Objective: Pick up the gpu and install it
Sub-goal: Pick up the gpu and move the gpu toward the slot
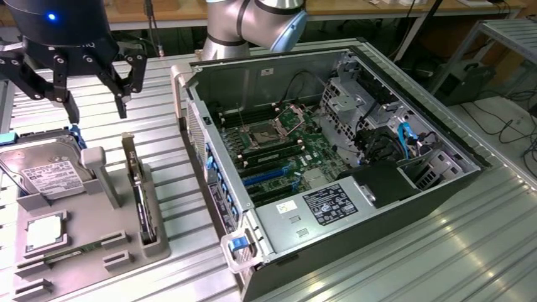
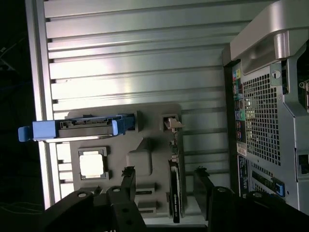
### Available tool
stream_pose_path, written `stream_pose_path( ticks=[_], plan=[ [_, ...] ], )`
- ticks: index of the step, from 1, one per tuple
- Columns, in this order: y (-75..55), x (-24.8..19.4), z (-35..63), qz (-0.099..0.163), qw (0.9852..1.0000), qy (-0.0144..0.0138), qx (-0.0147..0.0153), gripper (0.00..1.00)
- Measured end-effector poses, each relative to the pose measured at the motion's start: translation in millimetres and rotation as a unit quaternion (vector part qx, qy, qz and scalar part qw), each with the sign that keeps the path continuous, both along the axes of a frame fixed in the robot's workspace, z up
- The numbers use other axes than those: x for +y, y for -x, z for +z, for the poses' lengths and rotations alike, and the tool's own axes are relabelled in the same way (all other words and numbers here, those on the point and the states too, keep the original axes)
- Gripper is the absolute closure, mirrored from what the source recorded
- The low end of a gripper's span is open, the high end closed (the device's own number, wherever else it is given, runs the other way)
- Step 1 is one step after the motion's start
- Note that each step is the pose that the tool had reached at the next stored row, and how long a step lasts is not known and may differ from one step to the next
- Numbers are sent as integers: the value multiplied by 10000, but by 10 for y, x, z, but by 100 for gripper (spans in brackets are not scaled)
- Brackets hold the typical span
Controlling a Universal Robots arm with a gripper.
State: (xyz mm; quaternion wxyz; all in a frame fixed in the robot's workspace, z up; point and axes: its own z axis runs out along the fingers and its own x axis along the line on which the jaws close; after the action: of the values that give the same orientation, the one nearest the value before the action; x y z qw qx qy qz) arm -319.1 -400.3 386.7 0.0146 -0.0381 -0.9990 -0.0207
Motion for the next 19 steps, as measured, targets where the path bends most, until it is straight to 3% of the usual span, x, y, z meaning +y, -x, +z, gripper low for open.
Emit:
stream_pose_path(
  ticks=[1,5,10,14,17,19],
  plan=[
    [0,0,-3,48,10000,0,-1,40],
    [-1,-3,-63,447,9990,0,-13,40],
    [-1,-143,-83,548,9984,7,-148,40],
    [0,-196,-159,670,9976,6,-162,40],
    [10,-213,-218,666,9975,9,-218,40],
    [11,-214,-253,661,9976,10,-230,40]
  ],
)
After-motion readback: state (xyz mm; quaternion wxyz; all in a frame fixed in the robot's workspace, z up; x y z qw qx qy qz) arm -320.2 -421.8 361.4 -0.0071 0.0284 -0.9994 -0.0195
